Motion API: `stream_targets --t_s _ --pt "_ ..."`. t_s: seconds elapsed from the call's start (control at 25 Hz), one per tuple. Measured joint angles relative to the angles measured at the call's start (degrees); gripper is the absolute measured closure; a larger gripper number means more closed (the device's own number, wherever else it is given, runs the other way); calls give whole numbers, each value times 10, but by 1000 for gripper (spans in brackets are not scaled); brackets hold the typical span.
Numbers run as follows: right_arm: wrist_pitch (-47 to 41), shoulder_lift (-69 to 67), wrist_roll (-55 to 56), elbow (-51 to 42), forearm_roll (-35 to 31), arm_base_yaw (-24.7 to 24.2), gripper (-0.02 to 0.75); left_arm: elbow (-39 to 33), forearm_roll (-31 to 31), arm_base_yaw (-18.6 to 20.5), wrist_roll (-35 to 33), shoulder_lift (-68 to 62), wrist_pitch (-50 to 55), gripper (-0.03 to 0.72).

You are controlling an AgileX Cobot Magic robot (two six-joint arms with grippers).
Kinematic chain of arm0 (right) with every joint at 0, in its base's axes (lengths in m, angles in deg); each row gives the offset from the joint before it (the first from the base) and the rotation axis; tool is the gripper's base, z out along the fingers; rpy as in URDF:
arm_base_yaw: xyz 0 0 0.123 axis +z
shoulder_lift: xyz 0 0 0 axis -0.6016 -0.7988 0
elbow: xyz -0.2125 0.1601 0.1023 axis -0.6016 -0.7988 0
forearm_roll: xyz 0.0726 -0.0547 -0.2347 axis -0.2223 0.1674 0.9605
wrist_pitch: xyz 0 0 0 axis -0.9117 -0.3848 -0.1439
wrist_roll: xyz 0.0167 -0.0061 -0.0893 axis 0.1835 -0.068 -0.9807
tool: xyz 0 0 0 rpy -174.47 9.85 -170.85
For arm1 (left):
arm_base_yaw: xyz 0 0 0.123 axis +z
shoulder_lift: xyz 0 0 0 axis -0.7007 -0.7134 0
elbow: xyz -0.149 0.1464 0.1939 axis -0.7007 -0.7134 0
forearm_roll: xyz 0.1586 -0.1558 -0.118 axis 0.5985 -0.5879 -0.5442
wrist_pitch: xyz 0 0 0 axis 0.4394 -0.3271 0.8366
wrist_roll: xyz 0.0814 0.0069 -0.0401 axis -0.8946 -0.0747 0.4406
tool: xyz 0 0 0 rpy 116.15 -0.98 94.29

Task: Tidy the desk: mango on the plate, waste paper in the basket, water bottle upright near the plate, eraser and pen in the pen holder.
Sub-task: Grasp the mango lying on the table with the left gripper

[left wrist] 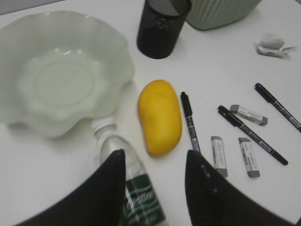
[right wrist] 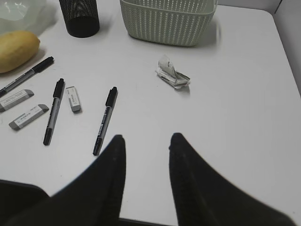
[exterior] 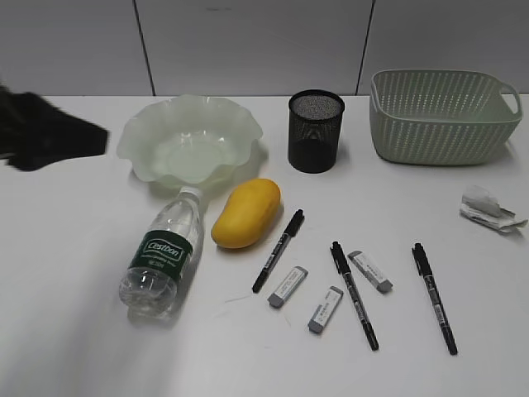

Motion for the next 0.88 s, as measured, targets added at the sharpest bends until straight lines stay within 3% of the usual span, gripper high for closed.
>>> stream_targets --t_s 0.12,0.2,0.28,0.36,0.56,0.68,0.88 --pt "0 0 0 0 0 0 470 78 47 -124 27 -112 -70 384" --pt "0 0 0 0 0 0 470 128 142 -197 128 -177 -100 386" --pt "0 0 0 0 0 0 470 179 237 -239 259 -243 -91 377" --pt "0 0 0 0 0 0 470 228 301 -248 330 -306 -55 332" --pt "0 0 0 0 0 0 470 294 337 -247 380 -388 -1 152" --pt "0 0 0 0 0 0 470 316 381 -247 436 -413 -26 126" --pt "0 0 0 0 0 0 470 340 511 -247 574 -460 -22 92"
